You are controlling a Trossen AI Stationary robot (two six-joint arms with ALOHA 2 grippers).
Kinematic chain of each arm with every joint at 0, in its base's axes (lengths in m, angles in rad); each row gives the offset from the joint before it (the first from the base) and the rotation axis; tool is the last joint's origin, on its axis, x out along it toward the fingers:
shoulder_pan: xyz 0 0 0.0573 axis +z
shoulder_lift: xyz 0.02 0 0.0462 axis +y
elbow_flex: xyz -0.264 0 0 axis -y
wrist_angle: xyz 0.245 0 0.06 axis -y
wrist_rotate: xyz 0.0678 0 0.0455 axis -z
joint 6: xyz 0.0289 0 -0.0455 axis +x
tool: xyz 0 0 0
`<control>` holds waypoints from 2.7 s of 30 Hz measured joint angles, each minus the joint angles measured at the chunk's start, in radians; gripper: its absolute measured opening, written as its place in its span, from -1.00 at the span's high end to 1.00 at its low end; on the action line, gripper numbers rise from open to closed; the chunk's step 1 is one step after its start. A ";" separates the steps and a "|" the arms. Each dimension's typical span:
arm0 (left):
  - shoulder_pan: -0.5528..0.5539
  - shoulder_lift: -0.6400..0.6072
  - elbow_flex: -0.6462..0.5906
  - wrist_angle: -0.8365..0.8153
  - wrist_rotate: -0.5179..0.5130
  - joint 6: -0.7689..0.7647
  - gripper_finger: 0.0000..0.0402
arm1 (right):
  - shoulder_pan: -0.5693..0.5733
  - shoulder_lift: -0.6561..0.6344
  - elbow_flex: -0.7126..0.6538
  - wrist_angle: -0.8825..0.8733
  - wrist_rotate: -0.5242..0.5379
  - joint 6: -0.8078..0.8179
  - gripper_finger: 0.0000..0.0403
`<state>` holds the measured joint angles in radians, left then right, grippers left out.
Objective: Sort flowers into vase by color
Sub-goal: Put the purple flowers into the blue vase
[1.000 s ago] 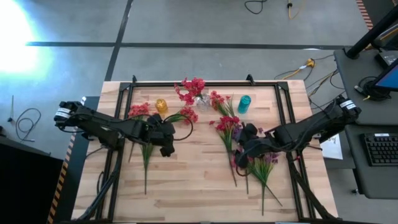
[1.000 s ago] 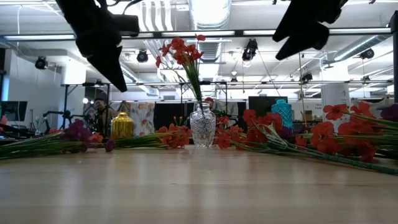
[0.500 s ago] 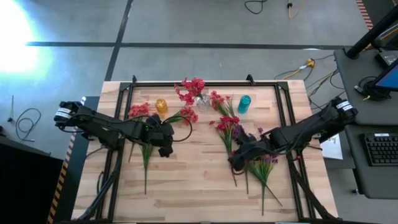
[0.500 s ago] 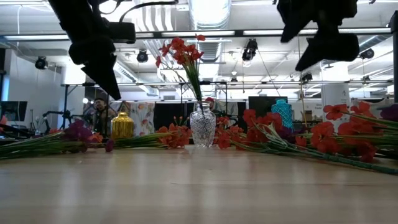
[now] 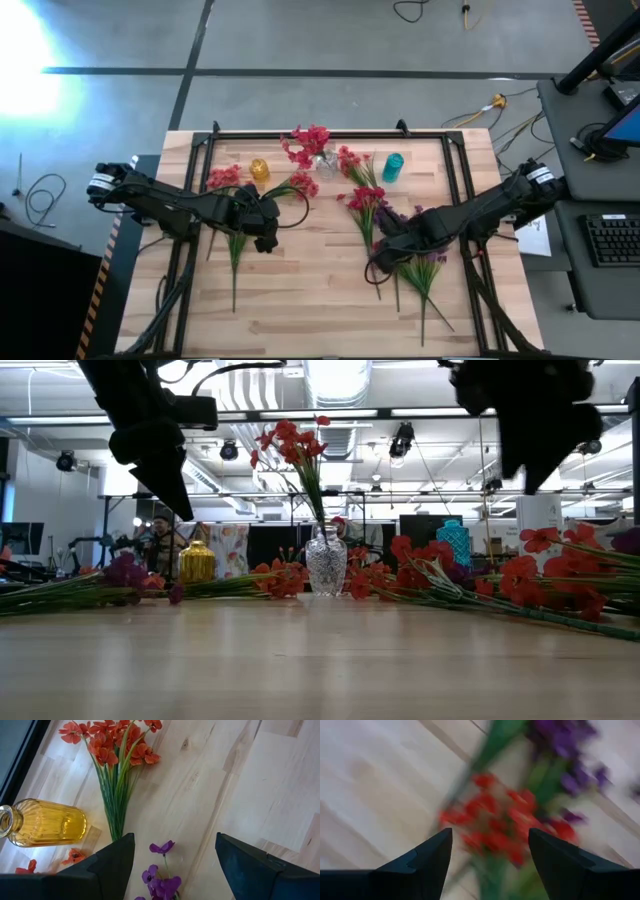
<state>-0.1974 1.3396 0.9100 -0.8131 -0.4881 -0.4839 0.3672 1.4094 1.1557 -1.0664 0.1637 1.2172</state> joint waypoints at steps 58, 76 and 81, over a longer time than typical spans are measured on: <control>0.000 0.000 -0.001 0.006 -0.037 0.003 -0.31 | 0.268 0.090 -0.265 0.241 -0.049 0.428 0.64; 0.000 0.000 -0.001 0.006 -0.036 0.003 -0.31 | 0.260 0.001 -0.167 0.272 0.197 0.362 0.85; 0.000 0.000 -0.001 0.006 -0.036 0.004 -0.31 | 0.247 0.025 -0.169 0.295 0.204 0.352 0.71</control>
<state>-0.1974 1.3392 0.9092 -0.8074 -0.5243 -0.4803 0.6145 1.4348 0.9868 -0.7715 0.3676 1.5693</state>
